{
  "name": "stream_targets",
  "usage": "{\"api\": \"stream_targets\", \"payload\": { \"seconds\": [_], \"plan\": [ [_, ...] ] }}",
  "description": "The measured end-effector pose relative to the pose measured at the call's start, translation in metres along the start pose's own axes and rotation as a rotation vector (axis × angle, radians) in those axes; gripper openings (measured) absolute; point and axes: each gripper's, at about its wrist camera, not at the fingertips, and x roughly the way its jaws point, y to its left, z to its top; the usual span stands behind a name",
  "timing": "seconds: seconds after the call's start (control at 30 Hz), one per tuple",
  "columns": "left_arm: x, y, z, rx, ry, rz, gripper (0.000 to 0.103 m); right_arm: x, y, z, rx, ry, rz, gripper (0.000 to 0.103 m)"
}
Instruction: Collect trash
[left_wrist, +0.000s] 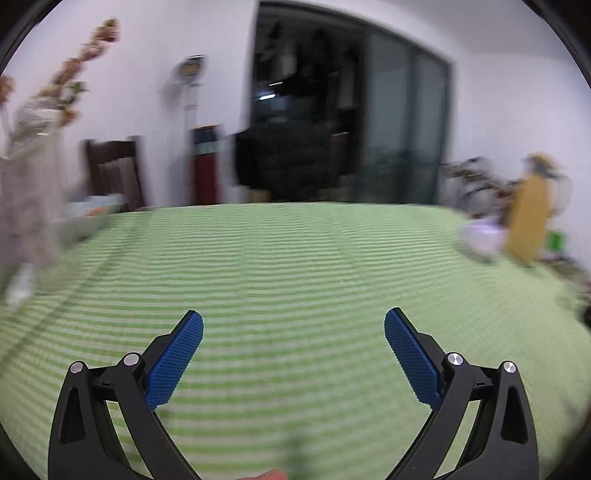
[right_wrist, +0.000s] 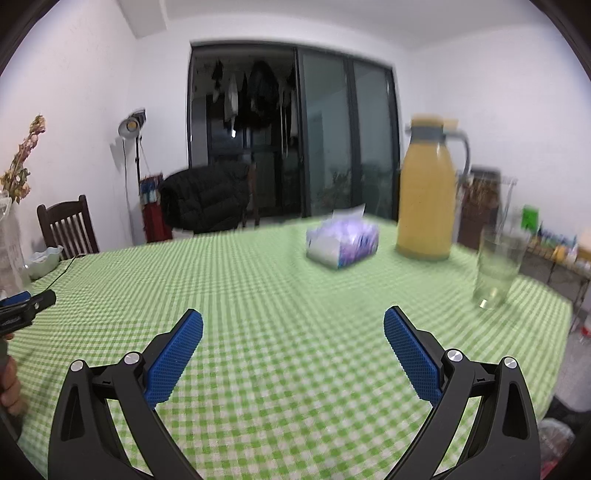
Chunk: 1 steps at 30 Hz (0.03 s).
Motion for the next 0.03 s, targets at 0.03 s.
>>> {"api": "stream_targets", "payload": {
  "seconds": [0.03],
  "plan": [
    [0.0064,0.0072,0.0036,0.006,0.017,0.075,0.096,0.0042,-0.0042,0.0034,0.009,0.026,0.02,0.095]
  ]
}}
